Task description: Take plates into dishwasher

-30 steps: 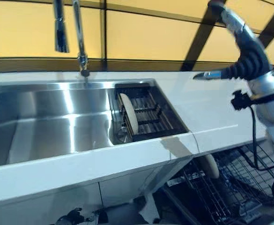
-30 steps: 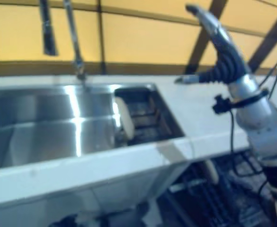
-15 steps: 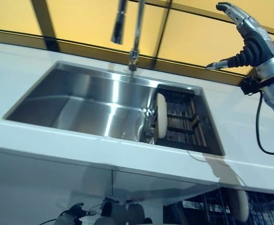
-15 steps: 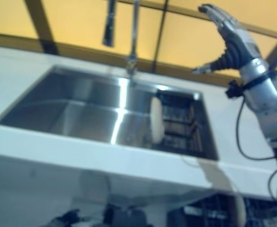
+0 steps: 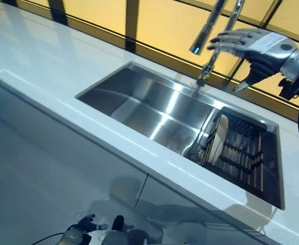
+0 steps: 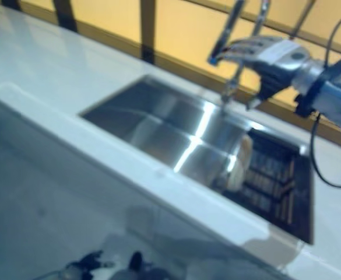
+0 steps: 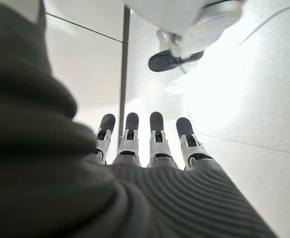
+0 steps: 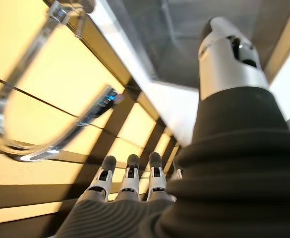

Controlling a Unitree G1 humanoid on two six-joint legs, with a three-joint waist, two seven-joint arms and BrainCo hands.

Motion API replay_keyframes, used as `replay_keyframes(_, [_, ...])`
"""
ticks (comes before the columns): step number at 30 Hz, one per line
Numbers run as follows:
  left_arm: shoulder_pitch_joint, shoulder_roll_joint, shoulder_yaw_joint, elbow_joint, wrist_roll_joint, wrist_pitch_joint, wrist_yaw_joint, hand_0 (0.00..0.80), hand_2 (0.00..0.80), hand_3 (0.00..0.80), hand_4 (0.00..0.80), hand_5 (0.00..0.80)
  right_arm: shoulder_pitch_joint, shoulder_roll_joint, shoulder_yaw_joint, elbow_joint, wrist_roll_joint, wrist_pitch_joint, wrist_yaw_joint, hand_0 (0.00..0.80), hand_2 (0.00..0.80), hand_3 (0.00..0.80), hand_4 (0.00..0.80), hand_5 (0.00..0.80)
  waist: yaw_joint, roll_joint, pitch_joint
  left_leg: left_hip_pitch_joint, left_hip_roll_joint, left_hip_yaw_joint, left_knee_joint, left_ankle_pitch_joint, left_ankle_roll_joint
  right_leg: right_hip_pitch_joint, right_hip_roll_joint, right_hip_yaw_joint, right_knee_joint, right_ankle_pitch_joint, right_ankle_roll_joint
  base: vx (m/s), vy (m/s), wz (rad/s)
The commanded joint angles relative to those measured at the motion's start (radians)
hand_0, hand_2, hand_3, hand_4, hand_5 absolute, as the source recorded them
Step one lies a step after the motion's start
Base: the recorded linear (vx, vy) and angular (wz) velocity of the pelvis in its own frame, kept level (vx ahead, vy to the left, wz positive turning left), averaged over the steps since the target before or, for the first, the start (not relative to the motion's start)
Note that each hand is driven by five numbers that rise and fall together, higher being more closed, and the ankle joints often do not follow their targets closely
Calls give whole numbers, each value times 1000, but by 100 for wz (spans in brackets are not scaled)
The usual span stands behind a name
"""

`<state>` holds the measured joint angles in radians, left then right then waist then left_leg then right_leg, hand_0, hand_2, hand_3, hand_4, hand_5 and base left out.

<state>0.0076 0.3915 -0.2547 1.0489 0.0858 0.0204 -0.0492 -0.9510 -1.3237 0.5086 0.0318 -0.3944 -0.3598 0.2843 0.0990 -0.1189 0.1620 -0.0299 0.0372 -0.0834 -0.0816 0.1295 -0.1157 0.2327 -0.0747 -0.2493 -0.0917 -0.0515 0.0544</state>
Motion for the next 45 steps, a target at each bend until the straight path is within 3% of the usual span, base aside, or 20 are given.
replay_keyframes(1, [5, 19, -20, -30, 1, 6, -2, 0, 0, 0, 0, 0, -125, 21, 116, 102, -137, -35, -12, 0, 0, 0, 0, 0, 23, -3, -56, 101, 9, 25, -6, -90, 36, -91, 10, 32, 10, 74, 28, -2, 33, 5])
replay_keyframes(8, [8, 25, -13, -32, -6, 13, -11, 0, 0, 0, 0, 0, -154, 28, 174, 162, -159, -77, 41, 0, 0, 0, 0, 0, 24, -2, -59, 80, 5, 34, -6, -75, 33, -91, 11, 24, 7, 71, 28, 8, 34, 3])
replay_keyframes(26, [33, 42, 4, -64, -4, 17, -20, 0, 0, 0, 0, 0, -141, -40, 244, 272, -272, -180, 30, 0, 0, 0, 0, 0, 29, -14, -54, 75, 0, 46, -6, -73, 42, -83, 15, 17, 9, 64, 27, 2, 7, 0])
replay_keyframes(45, [44, 62, -12, -82, 14, 5, -37, 0, 0, 0, 0, 0, -45, -5, 194, 293, -268, -169, 74, 0, 0, 0, 0, 0, 41, -5, -32, 71, 1, 41, -6, -72, 46, -85, 17, 10, 14, 58, 25, 4, -7, 0])
